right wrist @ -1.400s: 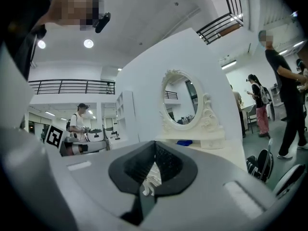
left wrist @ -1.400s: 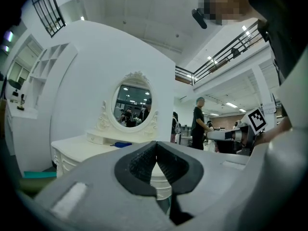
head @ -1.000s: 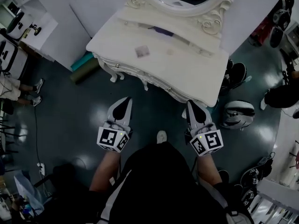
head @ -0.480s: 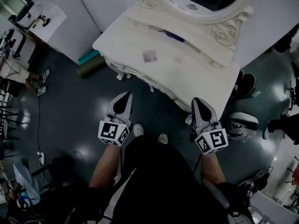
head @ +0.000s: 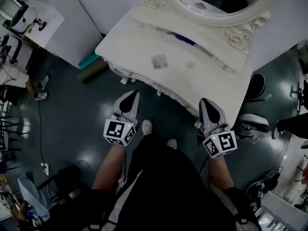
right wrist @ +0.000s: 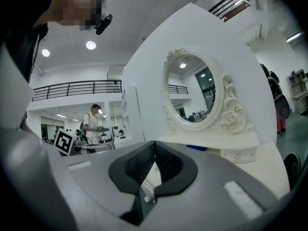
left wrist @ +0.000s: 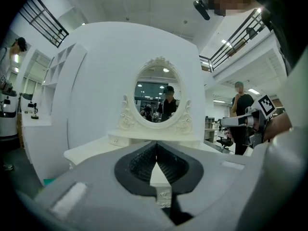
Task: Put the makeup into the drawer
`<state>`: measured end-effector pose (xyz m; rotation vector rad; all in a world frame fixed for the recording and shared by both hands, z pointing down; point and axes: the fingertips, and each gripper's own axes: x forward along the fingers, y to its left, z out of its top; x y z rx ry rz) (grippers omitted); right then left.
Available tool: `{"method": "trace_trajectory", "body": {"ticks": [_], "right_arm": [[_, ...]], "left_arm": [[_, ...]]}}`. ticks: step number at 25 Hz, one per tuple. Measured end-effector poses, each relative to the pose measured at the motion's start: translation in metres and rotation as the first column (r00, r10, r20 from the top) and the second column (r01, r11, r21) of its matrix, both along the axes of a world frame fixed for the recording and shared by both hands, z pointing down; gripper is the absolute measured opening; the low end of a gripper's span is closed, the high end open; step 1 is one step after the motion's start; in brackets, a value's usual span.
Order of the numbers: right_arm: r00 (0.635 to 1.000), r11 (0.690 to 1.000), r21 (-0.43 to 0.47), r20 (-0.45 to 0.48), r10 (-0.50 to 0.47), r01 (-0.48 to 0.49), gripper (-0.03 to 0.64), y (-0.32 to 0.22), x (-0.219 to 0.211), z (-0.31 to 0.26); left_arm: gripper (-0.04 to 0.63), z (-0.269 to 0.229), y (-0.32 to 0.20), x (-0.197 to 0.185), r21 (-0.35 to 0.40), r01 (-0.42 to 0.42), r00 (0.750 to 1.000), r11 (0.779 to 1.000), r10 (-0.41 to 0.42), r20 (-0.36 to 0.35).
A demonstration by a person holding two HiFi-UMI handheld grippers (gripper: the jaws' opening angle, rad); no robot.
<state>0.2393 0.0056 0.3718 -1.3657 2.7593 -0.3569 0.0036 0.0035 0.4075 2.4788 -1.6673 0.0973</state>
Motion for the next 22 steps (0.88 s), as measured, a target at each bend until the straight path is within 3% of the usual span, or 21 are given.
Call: {"method": "trace_trajectory", "body": {"ticks": [13,15,17,19,22], "right_arm": [[0.998,0.998,-0.051,-0.053,0.032,-0.034,-0.001,-0.028,-0.043,0.015],[0.998,0.997,-0.064,-0.058,0.029,-0.033,0.000,-0.030,-0.047,0.020],[0.998,0.997,-0.078,-0.067,0.017,-0.022,-0.002,-0.032,-0.052,0.025],[0.997,0.996,-0.093,-0.082,-0.002,-0.005,-0.002,-0.033,-0.058,0.031],[0.994,0.994,-0.113,-0.102,-0.025,0.013,0.000,-0.036,-0.066,0.039]], "left_arm": [[0.000,0.090,-0.058,-0.062,-0.184,-0.007,0.995,0.983,0.025,0.092],[0.002,0.109,-0.064,-0.070,-0.224,0.009,0.995,0.974,0.014,0.103],[0.057,0.130,-0.072,-0.080,-0.269,0.038,0.991,0.962,-0.003,0.130],[0.071,0.149,-0.084,-0.091,-0.300,0.077,0.987,0.951,-0.030,0.160],[0.090,0.186,-0.103,-0.103,-0.365,0.117,0.976,0.924,-0.039,0.214]]}}
